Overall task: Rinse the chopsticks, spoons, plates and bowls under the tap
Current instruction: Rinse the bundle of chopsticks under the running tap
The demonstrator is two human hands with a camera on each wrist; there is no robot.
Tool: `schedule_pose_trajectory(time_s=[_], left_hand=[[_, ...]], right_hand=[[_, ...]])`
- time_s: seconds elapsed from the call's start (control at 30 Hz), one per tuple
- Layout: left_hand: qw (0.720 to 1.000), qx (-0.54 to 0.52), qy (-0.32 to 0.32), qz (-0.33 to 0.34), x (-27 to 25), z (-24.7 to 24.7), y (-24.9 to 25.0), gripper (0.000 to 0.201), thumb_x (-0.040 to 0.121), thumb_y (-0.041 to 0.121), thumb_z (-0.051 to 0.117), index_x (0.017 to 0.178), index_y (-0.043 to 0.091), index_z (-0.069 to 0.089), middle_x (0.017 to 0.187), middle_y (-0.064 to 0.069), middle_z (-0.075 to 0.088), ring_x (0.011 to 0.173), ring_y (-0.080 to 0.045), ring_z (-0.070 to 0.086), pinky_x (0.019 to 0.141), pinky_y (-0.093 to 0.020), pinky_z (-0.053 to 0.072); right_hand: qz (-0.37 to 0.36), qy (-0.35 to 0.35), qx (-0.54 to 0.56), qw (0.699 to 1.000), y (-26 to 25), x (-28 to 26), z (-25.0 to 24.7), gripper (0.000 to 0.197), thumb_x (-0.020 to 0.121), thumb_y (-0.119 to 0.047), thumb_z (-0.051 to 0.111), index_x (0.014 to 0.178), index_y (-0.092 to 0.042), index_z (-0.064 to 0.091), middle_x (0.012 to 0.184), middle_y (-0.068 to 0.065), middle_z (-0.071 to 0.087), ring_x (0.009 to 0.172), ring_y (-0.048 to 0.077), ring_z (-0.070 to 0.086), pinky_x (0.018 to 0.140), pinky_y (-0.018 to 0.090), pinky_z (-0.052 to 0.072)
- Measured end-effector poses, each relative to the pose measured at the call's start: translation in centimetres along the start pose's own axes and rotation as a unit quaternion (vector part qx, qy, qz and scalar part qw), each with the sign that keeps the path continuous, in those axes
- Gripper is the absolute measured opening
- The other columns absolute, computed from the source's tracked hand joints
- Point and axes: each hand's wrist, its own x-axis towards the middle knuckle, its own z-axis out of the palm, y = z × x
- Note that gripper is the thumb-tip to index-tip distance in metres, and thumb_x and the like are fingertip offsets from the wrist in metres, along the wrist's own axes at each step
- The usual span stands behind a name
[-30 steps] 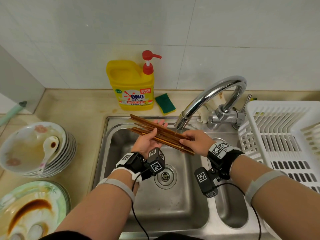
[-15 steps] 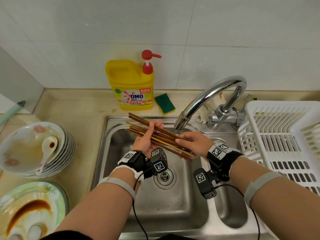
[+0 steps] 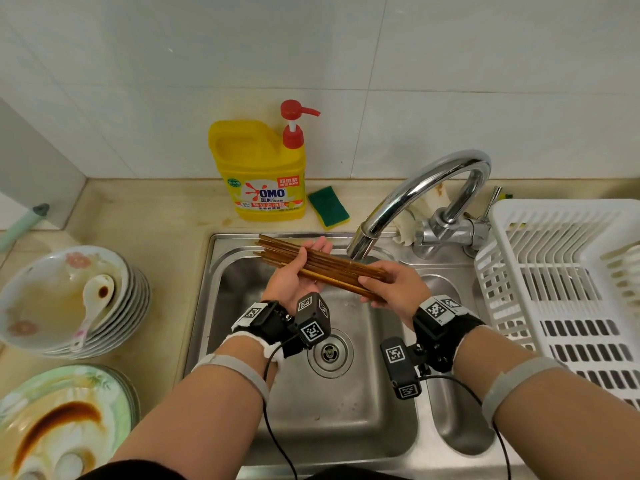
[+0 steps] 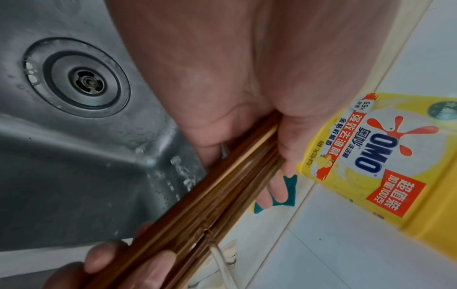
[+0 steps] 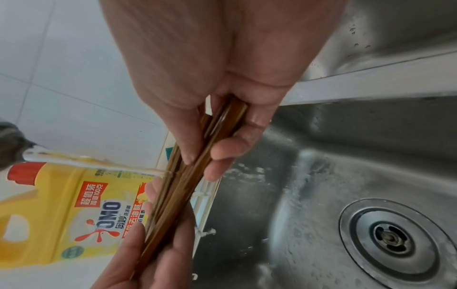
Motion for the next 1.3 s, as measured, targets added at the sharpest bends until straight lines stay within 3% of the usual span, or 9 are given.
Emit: schedule_pose_trajectory(time_s=[0.03, 0.13, 0.3, 0.4, 0.57, 0.87, 1.07, 1.17, 1.3], left_hand=[[1.000, -0.010, -0.006, -0.006, 0.1, -0.2, 0.0, 0.037, 0.110, 0.014, 0.033, 0.144, 0.007, 0.046, 0.145, -0.010, 0.058, 0.106, -0.016, 0.073, 0.087, -0.039, 0.061], [0.998, -0.056, -0.024, -0.015, -0.2, -0.4, -0.4, 0.033, 0.104, 0.000, 0.037, 0.130, 0.010, 0.056, 0.138, -0.011, 0.064, 0.116, -0.022, 0.069, 0.096, -0.043, 0.054], [0.996, -0.084, -0.035, -0.012, -0.1, -0.4, -0.5, 0.045, 0.096, -0.008, 0.037, 0.133, 0.009, 0.056, 0.136, -0.012, 0.065, 0.119, -0.025, 0.067, 0.101, -0.046, 0.047], [0.995, -0.084, -0.047, -0.003, -0.2, -0.2, -0.5, 0.053, 0.089, -0.008, 0.042, 0.136, 0.009, 0.055, 0.139, -0.012, 0.063, 0.123, -0.024, 0.065, 0.105, -0.046, 0.045], [0.997, -0.066, -0.034, 0.018, 0.2, -0.1, -0.9, 0.035, 0.104, 0.001, 0.040, 0.133, 0.011, 0.057, 0.139, -0.014, 0.063, 0.123, -0.024, 0.064, 0.107, -0.044, 0.046], [0.996, -0.087, -0.020, 0.000, 0.7, 0.2, -0.8, 0.033, 0.107, 0.004, 0.035, 0.131, 0.008, 0.058, 0.136, -0.013, 0.065, 0.130, -0.028, 0.059, 0.119, -0.051, 0.033], [0.995, -0.097, -0.032, 0.014, 0.4, 0.6, -1.3, 0.031, 0.108, 0.005, 0.035, 0.129, 0.009, 0.058, 0.133, -0.012, 0.067, 0.126, -0.026, 0.061, 0.109, -0.047, 0.043], [0.994, -0.106, -0.035, 0.013, 0.2, 0.4, -1.5, 0.038, 0.104, -0.005, 0.034, 0.129, 0.008, 0.059, 0.136, -0.013, 0.065, 0.131, -0.026, 0.058, 0.113, -0.047, 0.041], [0.990, -0.132, -0.040, 0.010, 0.0, 0.5, -1.6, 0.056, 0.090, -0.019, 0.027, 0.129, 0.006, 0.059, 0.138, -0.015, 0.063, 0.131, -0.028, 0.058, 0.105, -0.047, 0.046]], right_hand=[[-0.003, -0.001, 0.002, 1.000, -0.1, 0.0, -0.1, 0.019, 0.090, -0.004, 0.074, 0.107, -0.008, 0.070, 0.088, 0.017, 0.076, 0.071, 0.024, 0.075, 0.056, 0.023, 0.057], [-0.009, -0.002, 0.012, 1.000, -0.3, 0.0, -0.4, 0.022, 0.086, 0.000, 0.077, 0.106, -0.007, 0.070, 0.092, 0.017, 0.077, 0.076, 0.027, 0.075, 0.061, 0.024, 0.059], [-0.010, 0.006, 0.028, 1.000, -0.4, 0.2, -0.5, 0.025, 0.084, 0.004, 0.077, 0.107, -0.003, 0.070, 0.093, 0.015, 0.078, 0.078, 0.026, 0.076, 0.067, 0.025, 0.061], [0.001, 0.011, 0.055, 0.998, -0.4, 0.3, -0.6, 0.026, 0.083, 0.005, 0.077, 0.105, -0.003, 0.070, 0.091, 0.012, 0.077, 0.079, 0.025, 0.075, 0.068, 0.024, 0.061], [0.004, 0.015, 0.050, 0.999, -0.5, 0.6, -0.6, 0.028, 0.082, 0.005, 0.078, 0.106, -0.006, 0.071, 0.090, 0.008, 0.076, 0.079, 0.019, 0.074, 0.069, 0.024, 0.060], [0.009, 0.053, 0.128, 0.990, -0.2, 0.4, -0.4, 0.033, 0.083, 0.008, 0.076, 0.108, -0.013, 0.071, 0.098, 0.006, 0.075, 0.089, 0.018, 0.074, 0.074, 0.025, 0.060], [0.010, 0.059, 0.146, 0.987, -0.1, 0.1, -0.5, 0.030, 0.084, 0.006, 0.076, 0.107, -0.013, 0.070, 0.099, 0.007, 0.075, 0.090, 0.018, 0.074, 0.075, 0.025, 0.060], [-0.002, 0.057, 0.136, 0.989, 0.1, 0.3, -0.2, 0.033, 0.084, 0.011, 0.072, 0.107, -0.013, 0.069, 0.093, 0.005, 0.073, 0.092, 0.021, 0.072, 0.080, 0.029, 0.060], [-0.010, 0.050, 0.120, 0.991, 0.2, 0.3, 0.2, 0.041, 0.084, 0.015, 0.070, 0.108, -0.018, 0.068, 0.098, 0.008, 0.073, 0.098, 0.026, 0.070, 0.092, 0.039, 0.058]])
